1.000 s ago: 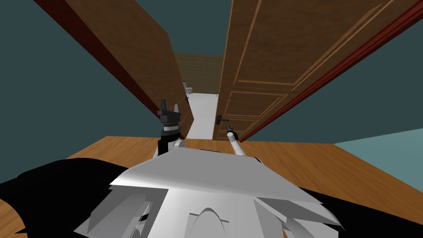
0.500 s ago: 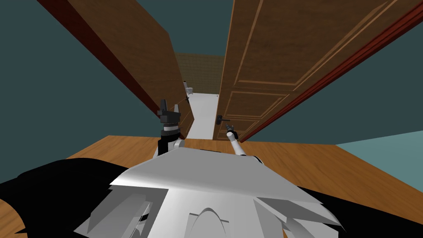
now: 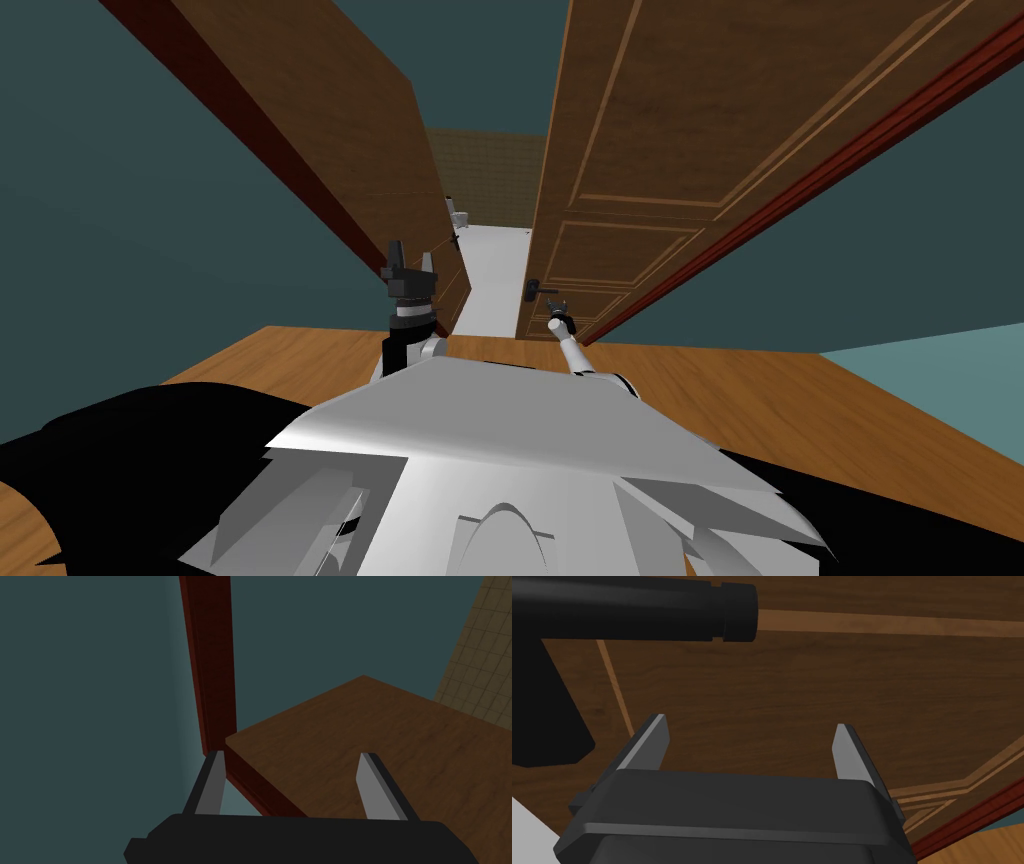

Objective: Push the door open

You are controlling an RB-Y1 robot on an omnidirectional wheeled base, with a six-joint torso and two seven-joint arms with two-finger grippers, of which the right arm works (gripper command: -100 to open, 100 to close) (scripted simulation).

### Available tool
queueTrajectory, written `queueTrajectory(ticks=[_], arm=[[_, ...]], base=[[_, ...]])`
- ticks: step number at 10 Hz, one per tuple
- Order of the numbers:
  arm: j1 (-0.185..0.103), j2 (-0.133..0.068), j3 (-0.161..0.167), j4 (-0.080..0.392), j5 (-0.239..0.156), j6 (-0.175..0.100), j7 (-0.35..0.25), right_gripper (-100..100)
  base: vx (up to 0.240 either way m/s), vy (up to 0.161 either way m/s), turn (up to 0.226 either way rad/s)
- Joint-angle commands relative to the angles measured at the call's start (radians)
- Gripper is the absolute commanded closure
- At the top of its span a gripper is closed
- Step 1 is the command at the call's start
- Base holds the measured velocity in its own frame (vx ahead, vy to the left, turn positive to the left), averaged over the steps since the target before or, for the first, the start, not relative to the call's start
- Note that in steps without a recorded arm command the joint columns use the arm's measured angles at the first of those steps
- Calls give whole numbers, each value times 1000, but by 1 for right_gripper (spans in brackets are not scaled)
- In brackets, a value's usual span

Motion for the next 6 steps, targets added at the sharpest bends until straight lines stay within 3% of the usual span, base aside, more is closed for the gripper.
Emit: queueTrajectory(ticks=[1,2,5,6], arm=[[0,4,-8,-1,50,-6,28,-100],[0,4,-8,-1,61,-6,28,-100],[-21,7,-27,25,156,-32,111,-100],[-21,7,-27,25,184,-32,111,-100]], base=[[0,6,11],[0,0,0],[0,5,17],[1,5,12]])
